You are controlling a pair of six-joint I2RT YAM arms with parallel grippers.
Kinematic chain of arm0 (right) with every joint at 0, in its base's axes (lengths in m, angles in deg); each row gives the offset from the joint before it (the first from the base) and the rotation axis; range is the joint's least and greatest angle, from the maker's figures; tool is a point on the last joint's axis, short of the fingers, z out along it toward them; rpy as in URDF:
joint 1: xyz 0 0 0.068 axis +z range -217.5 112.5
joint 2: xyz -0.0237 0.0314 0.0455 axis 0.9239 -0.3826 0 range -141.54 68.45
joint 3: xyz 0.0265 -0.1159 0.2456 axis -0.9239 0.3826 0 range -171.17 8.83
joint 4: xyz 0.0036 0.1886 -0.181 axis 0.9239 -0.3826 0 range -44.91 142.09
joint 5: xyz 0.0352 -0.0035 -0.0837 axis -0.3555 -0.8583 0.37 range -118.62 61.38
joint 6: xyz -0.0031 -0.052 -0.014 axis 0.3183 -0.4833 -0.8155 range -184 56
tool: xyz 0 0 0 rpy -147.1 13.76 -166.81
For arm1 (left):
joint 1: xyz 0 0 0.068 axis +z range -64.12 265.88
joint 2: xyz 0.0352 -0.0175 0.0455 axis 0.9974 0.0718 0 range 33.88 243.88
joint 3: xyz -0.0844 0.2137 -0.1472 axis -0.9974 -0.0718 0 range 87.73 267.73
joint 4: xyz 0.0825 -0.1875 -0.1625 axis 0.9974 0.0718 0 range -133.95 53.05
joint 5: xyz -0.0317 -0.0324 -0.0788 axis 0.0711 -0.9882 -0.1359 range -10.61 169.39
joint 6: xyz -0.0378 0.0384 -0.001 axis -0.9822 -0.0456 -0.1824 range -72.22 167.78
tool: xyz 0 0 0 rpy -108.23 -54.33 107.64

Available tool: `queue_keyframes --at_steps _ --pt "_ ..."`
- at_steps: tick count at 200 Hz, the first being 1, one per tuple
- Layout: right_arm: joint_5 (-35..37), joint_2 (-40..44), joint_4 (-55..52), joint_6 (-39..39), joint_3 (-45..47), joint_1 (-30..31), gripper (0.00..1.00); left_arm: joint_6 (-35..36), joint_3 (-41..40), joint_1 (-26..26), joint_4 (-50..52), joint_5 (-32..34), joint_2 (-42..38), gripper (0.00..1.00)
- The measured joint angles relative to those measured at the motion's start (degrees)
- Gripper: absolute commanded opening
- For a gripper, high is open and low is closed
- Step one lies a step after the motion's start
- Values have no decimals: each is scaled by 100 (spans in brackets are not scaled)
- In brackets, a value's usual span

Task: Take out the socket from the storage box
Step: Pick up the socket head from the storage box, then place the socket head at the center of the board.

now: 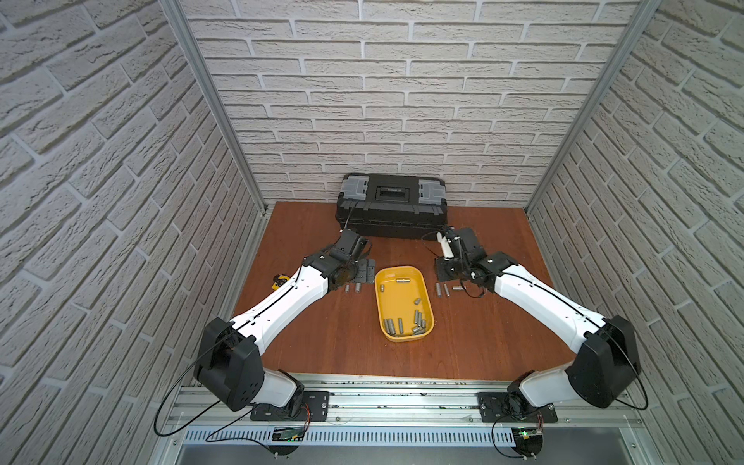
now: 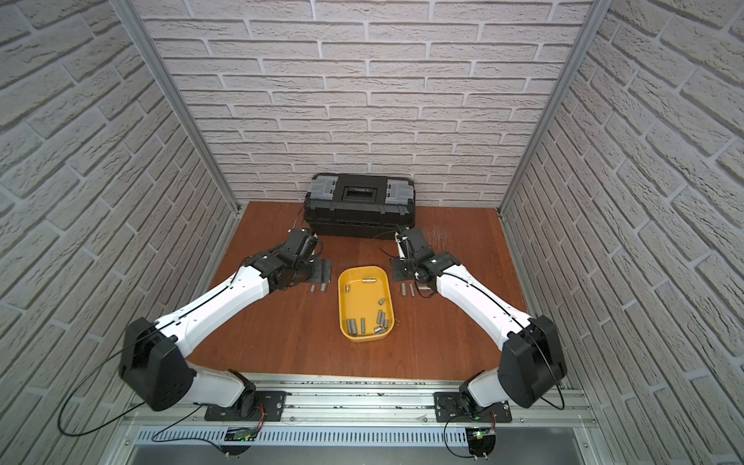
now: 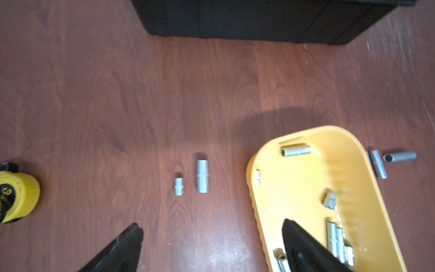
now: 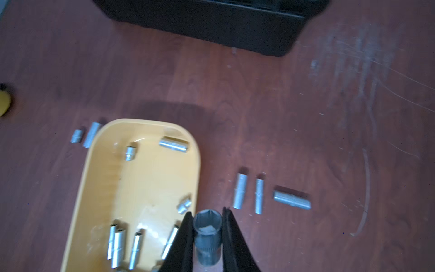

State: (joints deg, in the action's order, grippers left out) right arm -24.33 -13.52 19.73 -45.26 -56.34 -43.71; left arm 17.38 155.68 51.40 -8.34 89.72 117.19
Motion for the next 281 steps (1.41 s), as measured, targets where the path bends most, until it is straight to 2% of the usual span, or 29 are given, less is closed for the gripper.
queue_keyframes --at_steps 44,94,160,207,281 --pt "20 63 -63 35 957 -1032 14 164 667 -752 17 -81 1126 91" --pt "-166 -485 232 166 1414 -1816 13 369 1174 -1185 2 -151 1943 91" --pt "-323 -1191 527 190 1392 -2024 14 382 1172 -1318 -7 -374 2319 91" --pt "-446 -1320 649 197 1287 -2100 19 385 1174 -1427 -15 -538 2573 91" --pt "-505 -1303 651 205 1276 -2103 42 389 1305 -1451 -46 -686 2780 91"
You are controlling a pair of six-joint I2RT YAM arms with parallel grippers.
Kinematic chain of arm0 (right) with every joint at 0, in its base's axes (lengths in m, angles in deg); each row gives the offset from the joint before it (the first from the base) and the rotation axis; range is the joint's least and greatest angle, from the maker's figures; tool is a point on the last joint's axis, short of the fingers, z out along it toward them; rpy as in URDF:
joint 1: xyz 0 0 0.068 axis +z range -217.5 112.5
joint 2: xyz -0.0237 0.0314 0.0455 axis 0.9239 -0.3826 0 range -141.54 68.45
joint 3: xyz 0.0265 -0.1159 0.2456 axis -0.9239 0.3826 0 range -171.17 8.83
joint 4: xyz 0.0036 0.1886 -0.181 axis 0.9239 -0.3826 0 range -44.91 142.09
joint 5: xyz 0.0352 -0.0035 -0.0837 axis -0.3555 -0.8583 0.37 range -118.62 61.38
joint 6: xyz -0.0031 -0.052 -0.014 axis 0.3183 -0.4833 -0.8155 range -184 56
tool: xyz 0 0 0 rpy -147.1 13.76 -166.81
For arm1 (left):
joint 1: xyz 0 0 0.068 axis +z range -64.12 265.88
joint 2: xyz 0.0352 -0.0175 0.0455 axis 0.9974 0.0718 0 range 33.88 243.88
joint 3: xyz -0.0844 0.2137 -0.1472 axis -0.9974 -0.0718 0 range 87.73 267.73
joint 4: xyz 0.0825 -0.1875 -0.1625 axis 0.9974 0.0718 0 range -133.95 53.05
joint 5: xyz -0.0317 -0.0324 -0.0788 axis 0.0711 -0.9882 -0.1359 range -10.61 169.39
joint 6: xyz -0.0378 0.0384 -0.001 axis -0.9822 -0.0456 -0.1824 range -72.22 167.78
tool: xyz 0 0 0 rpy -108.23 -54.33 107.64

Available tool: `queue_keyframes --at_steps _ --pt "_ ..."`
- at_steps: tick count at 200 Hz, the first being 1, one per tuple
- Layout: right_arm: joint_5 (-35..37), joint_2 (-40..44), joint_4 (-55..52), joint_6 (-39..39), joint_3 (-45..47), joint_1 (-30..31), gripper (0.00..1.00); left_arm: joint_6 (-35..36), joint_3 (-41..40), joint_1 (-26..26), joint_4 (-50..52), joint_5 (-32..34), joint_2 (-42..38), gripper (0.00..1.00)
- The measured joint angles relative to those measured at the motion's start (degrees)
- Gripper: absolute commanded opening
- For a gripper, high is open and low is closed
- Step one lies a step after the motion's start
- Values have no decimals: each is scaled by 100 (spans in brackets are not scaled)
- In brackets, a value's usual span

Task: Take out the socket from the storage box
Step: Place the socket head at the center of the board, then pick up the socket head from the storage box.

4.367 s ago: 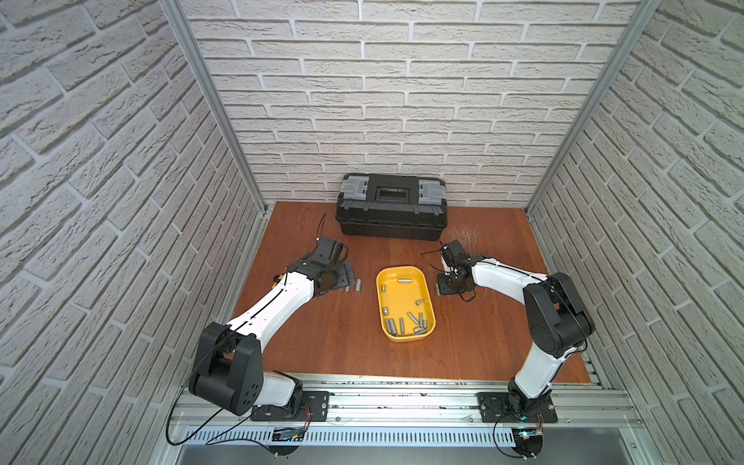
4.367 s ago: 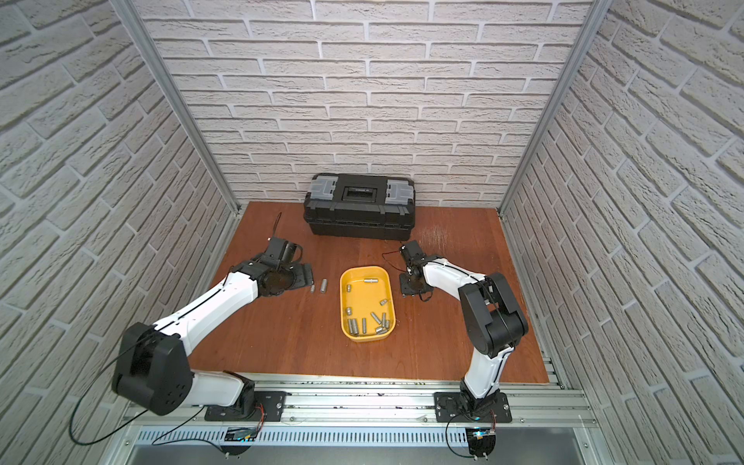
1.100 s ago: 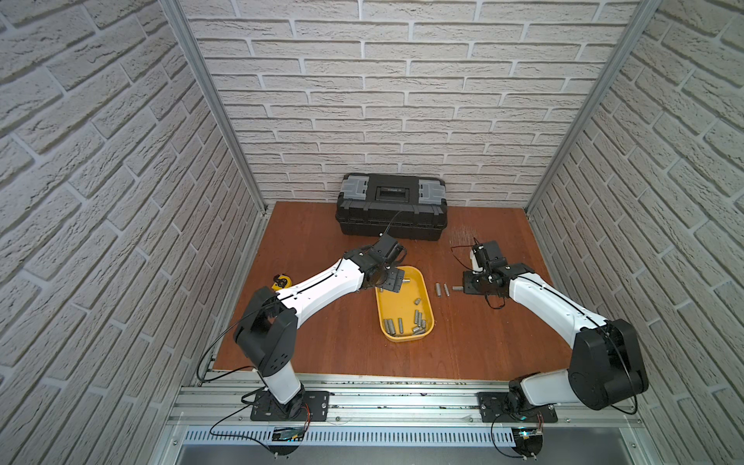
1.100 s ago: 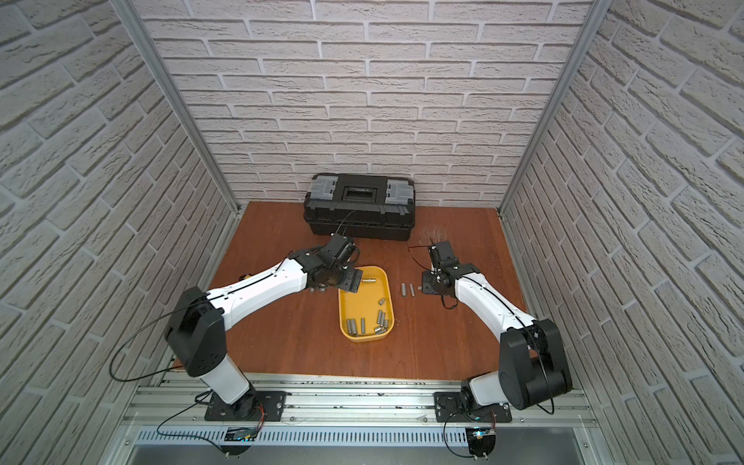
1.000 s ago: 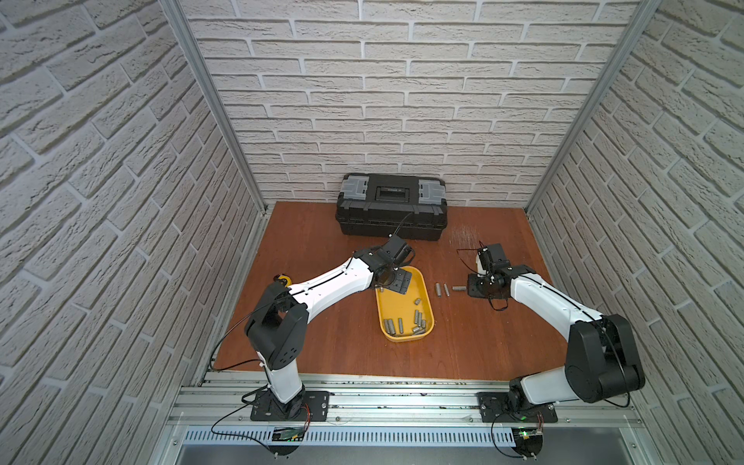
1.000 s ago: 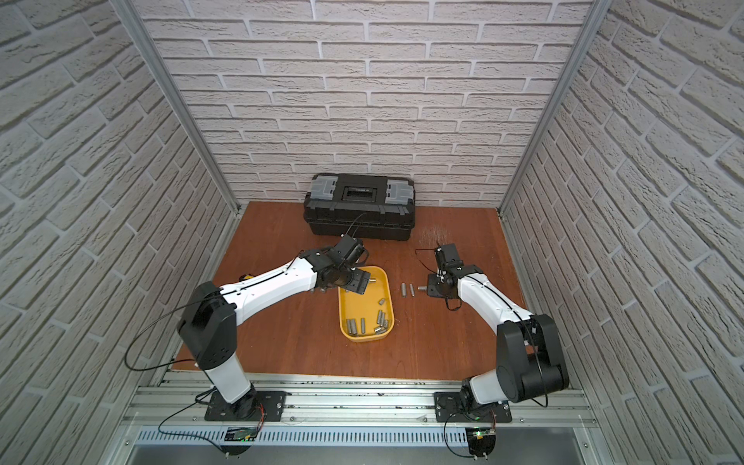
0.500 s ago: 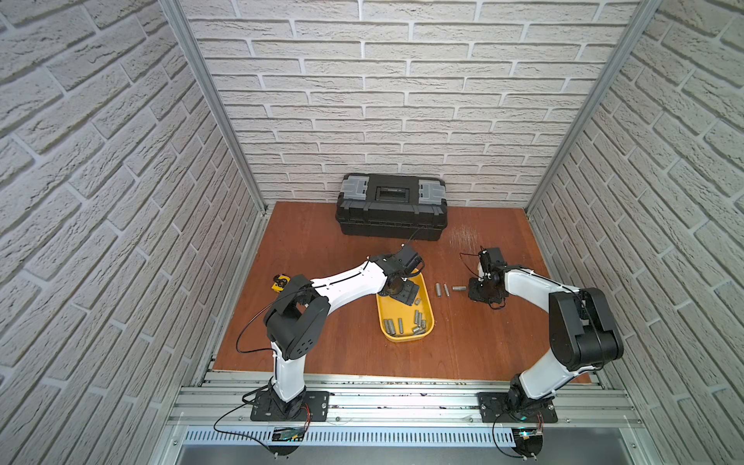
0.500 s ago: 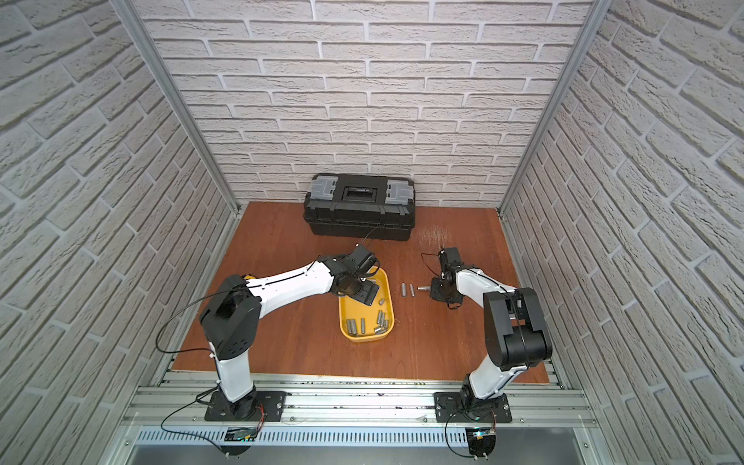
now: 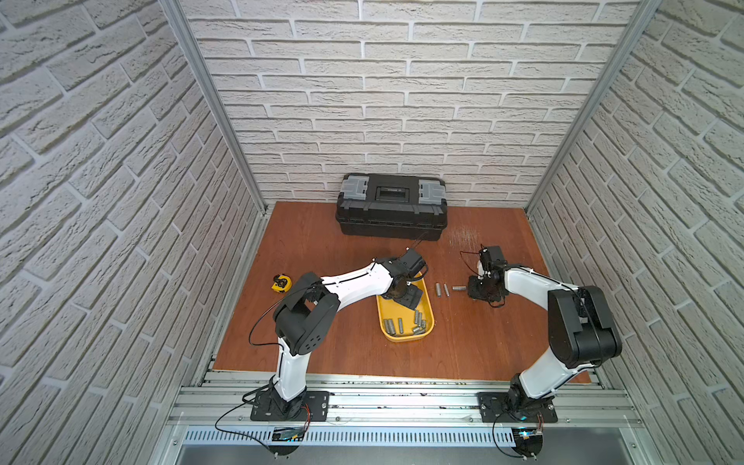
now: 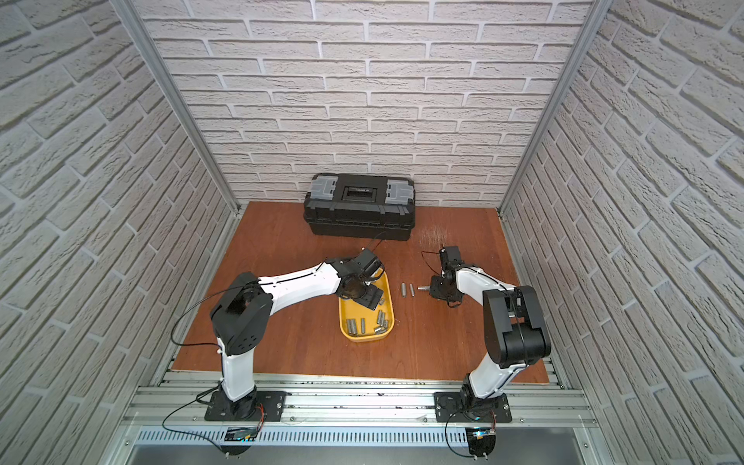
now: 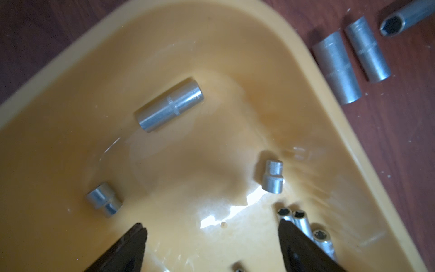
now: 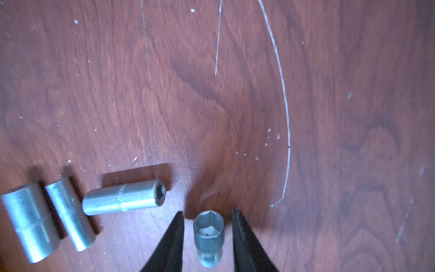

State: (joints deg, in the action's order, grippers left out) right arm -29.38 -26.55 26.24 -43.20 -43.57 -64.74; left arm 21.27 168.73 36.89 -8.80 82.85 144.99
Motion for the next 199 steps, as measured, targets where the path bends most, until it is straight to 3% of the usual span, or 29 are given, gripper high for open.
queue_keyframes --at_steps 22,98,142,199 --pt "-39 127 -57 2 0 0 44 11 79 -9 -15 -55 103 91" --pt "-149 1137 -203 24 74 0 47 164 459 -76 -7 -415 560 75" --pt "-144 1268 -345 22 160 0 47 236 595 -101 7 -566 798 68" --pt "-146 1268 -378 22 199 0 47 247 693 -101 -59 -573 905 43"
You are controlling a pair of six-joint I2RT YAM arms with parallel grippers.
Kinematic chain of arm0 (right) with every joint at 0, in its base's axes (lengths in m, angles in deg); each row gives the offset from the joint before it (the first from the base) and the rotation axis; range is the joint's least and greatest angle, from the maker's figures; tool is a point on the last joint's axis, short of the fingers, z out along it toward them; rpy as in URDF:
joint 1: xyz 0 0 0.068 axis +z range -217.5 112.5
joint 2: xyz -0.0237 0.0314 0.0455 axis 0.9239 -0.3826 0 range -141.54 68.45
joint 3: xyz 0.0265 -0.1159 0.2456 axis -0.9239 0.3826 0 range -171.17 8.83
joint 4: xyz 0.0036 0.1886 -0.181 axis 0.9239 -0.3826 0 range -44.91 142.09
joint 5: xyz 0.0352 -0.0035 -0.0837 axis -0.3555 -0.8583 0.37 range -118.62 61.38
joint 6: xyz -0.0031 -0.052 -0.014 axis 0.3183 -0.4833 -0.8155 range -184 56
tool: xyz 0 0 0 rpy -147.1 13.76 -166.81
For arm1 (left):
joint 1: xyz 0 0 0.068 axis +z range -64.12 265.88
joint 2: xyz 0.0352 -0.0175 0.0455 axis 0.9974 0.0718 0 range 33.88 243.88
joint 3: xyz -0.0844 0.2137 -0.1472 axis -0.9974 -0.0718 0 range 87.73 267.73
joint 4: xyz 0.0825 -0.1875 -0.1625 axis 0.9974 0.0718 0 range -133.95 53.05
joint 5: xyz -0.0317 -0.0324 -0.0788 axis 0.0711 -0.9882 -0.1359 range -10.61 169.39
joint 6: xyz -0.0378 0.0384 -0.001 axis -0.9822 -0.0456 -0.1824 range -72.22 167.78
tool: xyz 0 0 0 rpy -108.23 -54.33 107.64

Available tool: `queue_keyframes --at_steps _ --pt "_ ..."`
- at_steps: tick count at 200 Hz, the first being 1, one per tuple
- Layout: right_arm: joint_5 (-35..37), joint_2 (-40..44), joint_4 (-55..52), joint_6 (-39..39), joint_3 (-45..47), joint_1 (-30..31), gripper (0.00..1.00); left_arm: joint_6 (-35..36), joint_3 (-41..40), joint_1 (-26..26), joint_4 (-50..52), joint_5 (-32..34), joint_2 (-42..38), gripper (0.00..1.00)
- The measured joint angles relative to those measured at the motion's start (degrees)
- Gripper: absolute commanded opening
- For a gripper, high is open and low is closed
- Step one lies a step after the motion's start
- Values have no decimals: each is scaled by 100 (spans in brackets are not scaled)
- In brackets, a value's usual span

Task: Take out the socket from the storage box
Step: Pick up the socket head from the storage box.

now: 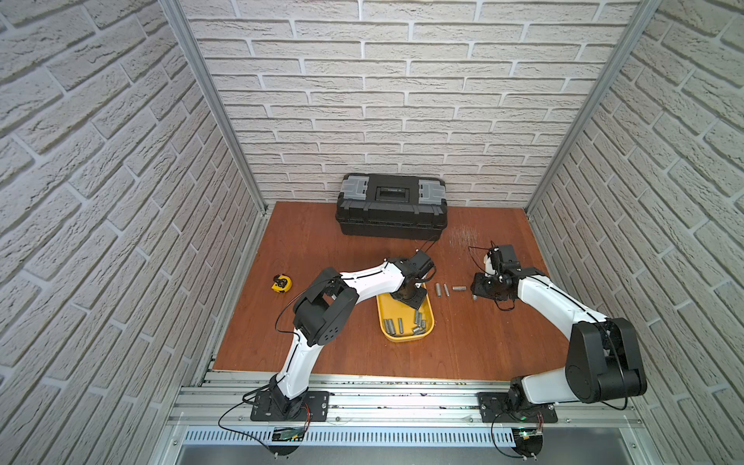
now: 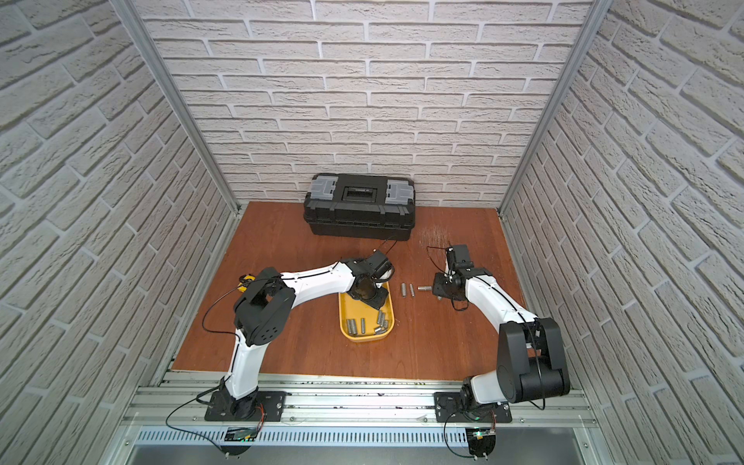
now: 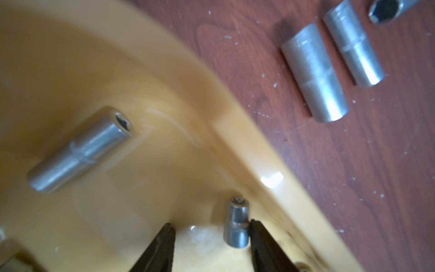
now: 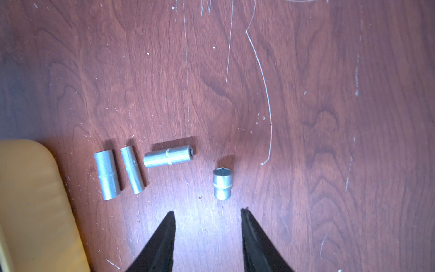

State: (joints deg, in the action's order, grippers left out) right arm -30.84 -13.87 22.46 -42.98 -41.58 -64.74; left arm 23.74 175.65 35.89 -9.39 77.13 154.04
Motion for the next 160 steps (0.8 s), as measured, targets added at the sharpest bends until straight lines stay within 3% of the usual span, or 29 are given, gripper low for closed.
queue_keyframes --at_steps 26,66,160 --pt "2 0 0 2 2 0 47 -2 109 0 -31 -46 92 30" --pt "4 0 -2 0 31 0 46 0 177 0 -72 -74 149 21" --pt "9 7 -15 0 39 0 46 -20 -374 52 -114 387 -319 16"
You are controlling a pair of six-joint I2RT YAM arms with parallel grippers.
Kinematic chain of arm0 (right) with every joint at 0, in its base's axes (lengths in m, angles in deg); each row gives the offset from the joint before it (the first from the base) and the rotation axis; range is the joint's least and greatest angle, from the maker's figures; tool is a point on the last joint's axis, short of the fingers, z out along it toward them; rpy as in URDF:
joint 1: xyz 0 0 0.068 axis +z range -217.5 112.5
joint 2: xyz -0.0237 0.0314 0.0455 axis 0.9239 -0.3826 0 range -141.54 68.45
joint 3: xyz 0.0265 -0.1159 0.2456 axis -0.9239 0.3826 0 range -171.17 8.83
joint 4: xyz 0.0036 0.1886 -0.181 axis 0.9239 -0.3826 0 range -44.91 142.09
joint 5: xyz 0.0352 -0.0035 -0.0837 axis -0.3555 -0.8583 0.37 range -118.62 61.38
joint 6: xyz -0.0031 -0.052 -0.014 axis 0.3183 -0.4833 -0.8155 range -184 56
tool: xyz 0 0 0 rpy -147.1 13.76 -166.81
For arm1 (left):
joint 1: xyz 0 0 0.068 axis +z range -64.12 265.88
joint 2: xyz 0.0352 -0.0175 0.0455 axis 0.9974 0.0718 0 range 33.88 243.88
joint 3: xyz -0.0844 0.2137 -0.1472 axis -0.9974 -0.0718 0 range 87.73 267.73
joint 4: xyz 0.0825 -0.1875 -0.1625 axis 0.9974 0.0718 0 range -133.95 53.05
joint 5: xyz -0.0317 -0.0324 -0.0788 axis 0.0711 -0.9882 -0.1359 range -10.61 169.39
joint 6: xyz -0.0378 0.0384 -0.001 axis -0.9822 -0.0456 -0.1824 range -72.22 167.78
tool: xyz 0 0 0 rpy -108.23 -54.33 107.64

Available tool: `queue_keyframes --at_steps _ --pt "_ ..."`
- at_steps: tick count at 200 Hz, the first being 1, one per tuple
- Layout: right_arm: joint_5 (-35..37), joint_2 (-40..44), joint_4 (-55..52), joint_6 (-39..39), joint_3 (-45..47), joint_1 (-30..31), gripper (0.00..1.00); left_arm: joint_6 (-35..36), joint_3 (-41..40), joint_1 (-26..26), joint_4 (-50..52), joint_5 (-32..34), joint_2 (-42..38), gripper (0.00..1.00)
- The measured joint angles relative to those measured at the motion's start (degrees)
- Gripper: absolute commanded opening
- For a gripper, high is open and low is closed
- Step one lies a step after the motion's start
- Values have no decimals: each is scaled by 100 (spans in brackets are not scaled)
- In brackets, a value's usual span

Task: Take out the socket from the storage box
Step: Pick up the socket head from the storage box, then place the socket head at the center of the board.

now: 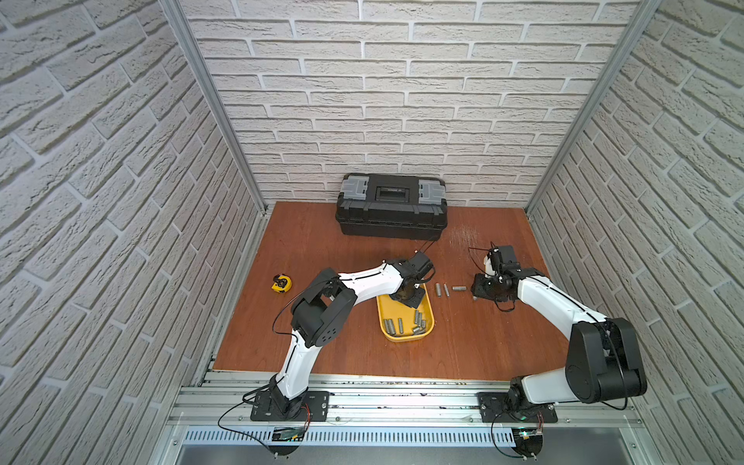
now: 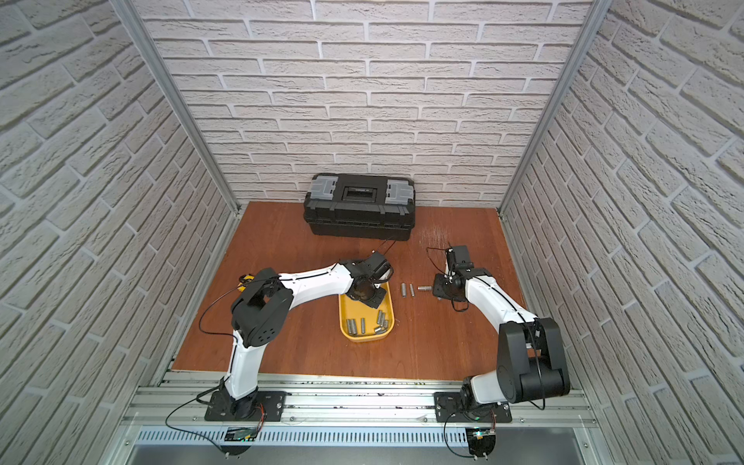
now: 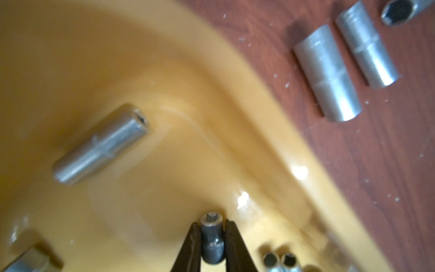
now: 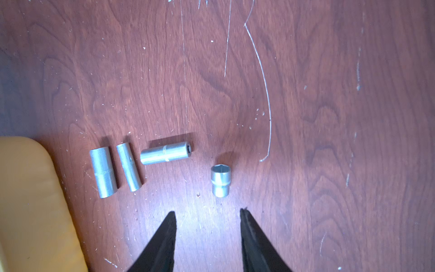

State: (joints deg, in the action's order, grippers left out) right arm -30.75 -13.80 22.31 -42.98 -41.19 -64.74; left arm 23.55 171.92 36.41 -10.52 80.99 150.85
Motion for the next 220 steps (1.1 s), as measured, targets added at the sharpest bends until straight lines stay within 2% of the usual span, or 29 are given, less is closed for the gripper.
queue_keyframes --at_steps 37,75,98,133,220 --pt "-4 0 -2 0 0 0 45 -28 -326 348 111 227 -839 16" --pt "-7 0 0 0 0 0 45 -42 -640 1054 107 411 -1921 16" --pt "-9 0 0 0 0 0 44 -44 -883 1480 160 490 -2247 16" --pt "-11 0 9 0 11 0 45 -44 -1167 1825 304 575 -2162 16" --pt "-15 -2 4 -2 74 0 45 -153 -1176 1805 260 417 -1104 16"
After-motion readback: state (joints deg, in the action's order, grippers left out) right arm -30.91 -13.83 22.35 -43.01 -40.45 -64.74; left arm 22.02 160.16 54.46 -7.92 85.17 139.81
